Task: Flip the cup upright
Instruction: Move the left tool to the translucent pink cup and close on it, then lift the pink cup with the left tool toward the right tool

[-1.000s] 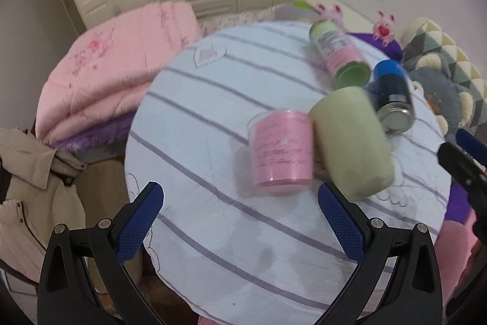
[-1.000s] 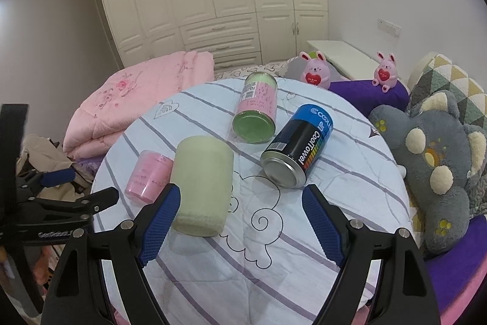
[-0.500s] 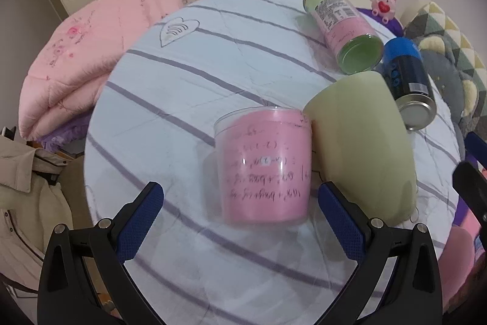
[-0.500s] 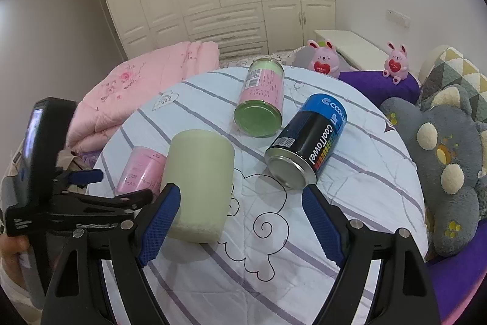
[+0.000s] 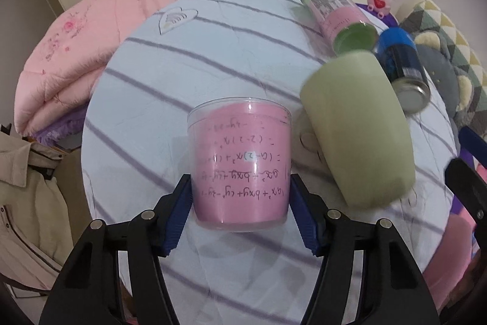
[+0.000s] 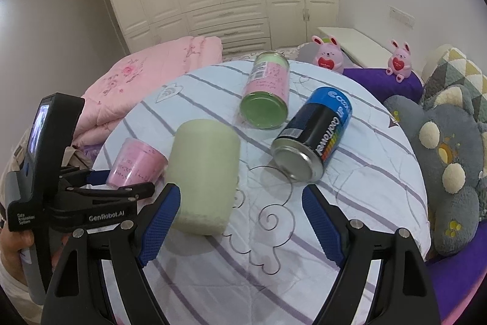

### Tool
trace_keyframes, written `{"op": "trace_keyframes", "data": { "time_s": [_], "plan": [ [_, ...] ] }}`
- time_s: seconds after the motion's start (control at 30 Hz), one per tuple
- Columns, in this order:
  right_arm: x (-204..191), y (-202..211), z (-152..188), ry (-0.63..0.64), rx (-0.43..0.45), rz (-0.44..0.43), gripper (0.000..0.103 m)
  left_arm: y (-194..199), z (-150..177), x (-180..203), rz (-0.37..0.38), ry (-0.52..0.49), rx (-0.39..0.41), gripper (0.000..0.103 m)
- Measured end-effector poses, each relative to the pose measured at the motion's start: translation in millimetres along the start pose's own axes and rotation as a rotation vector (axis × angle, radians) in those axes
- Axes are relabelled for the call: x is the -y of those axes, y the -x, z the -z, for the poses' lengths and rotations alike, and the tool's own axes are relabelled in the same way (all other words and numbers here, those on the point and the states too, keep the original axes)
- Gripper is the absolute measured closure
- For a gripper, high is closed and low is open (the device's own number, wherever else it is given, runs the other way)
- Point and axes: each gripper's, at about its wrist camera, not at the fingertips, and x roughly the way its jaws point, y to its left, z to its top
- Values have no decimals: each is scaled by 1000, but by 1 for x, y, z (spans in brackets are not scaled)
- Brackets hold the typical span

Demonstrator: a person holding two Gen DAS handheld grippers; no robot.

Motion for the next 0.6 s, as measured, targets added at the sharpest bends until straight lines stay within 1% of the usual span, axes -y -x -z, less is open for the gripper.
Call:
{"op": "trace_keyframes", "data": {
  "time_s": [0.27, 0.37, 0.47, 0.5, 0.57, 0.6],
  "plan": [
    [-20, 4, 13, 36, -17, -5, 19, 14, 37, 8, 17, -17, 1, 39],
    [-25, 6, 20, 41, -27, 5, 19, 20, 46, 9, 31, -13, 8, 39],
    [-29, 8, 26, 35, -39, 1, 19, 20, 52, 9, 31, -14, 11, 38],
    [-30, 7, 28, 31, -43, 5, 19, 17, 52, 9, 40, -7, 2, 37],
    [-33, 5, 31, 22, -52, 2, 19, 14, 53, 6, 71, 20, -18, 26],
    [-34, 3, 32, 11, -61, -1, 19, 14, 53, 4, 82, 28, -19, 24]
  ]
}}
